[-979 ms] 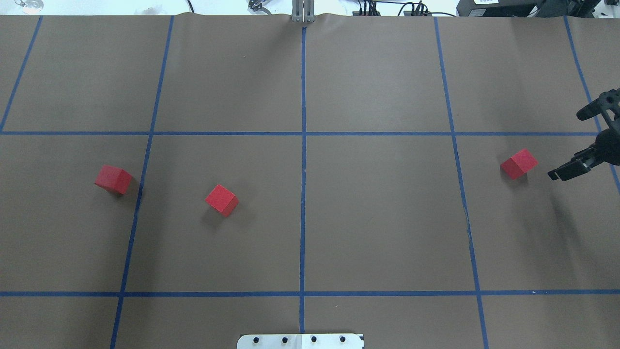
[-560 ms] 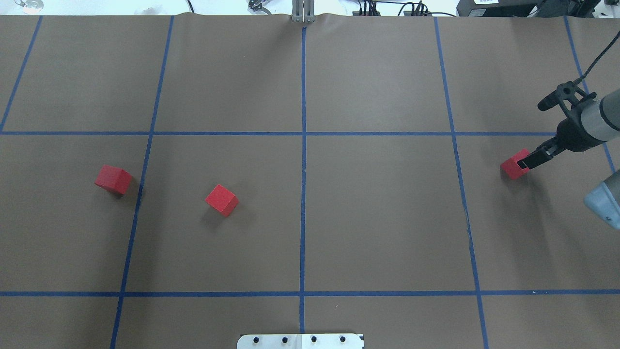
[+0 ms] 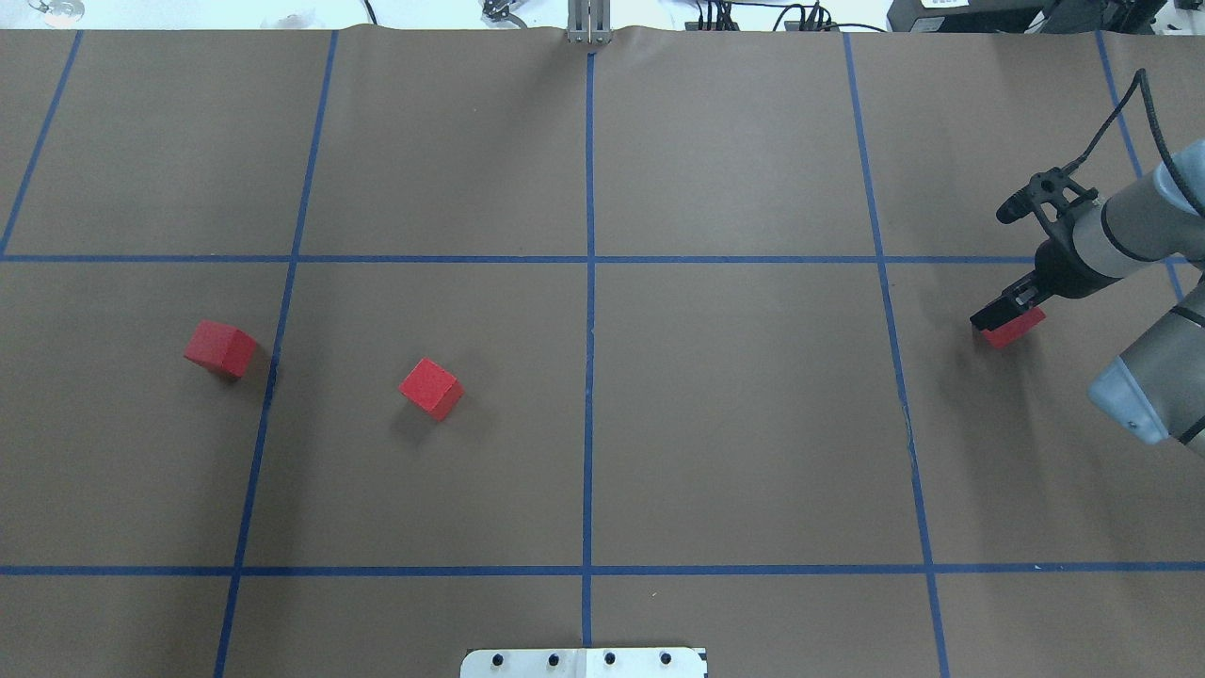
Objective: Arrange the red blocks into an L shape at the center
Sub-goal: 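Lower the right gripper onto the red cube on its side and grasp it, then carry the red cube with the right gripper to the table center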
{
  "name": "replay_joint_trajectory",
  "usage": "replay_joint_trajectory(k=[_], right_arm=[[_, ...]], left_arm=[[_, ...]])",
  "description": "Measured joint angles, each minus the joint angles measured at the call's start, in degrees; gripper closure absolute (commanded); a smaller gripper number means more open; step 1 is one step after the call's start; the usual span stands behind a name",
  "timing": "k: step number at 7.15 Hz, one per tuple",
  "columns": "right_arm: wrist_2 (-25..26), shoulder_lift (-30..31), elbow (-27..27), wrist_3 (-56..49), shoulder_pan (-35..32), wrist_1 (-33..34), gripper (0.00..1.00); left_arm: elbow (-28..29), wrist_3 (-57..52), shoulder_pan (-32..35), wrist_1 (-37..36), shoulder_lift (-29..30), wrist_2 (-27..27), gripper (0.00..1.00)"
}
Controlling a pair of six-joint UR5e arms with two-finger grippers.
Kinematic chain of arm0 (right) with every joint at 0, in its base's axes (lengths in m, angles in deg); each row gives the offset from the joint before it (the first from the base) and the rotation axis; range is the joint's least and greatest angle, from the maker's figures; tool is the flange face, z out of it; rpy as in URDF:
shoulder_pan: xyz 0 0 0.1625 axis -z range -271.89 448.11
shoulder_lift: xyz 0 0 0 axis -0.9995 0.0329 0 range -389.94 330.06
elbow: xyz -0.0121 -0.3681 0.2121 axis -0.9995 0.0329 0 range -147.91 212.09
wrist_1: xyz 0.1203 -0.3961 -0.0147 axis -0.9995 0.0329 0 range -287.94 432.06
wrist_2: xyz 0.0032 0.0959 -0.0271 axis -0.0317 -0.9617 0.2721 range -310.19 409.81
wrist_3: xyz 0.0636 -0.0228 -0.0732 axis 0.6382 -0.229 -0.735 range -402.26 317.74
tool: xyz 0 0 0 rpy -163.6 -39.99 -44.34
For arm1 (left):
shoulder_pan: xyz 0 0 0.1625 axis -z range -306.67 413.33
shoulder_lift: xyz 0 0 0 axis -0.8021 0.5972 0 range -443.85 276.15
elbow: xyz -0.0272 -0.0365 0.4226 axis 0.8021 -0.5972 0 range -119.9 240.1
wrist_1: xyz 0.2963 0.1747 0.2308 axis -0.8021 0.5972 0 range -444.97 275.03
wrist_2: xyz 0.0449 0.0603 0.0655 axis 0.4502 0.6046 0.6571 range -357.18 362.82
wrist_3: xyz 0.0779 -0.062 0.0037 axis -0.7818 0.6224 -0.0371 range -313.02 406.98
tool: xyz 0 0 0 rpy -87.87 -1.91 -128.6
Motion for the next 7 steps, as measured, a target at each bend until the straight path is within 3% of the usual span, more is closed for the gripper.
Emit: replay_joint_trajectory(k=[1,5,7], right_arm=[[0.23,0.14,0.33,0.09,0.12,-0.02,1.0],[-0.37,-0.21,-0.81,3.89,0.07,0.59,1.0],[-0.52,-3.32,-5.99,16.09,0.94,4.12,1.0]], left_arm=[[0.0,0.02,0.0,0.0,0.03,-0.02,0.0],[-0.1,0.02,0.0,0.0,0.09,-0.11,0.0],[-0.18,0.02,0.0,0.01,0.16,-0.16,0.0]])
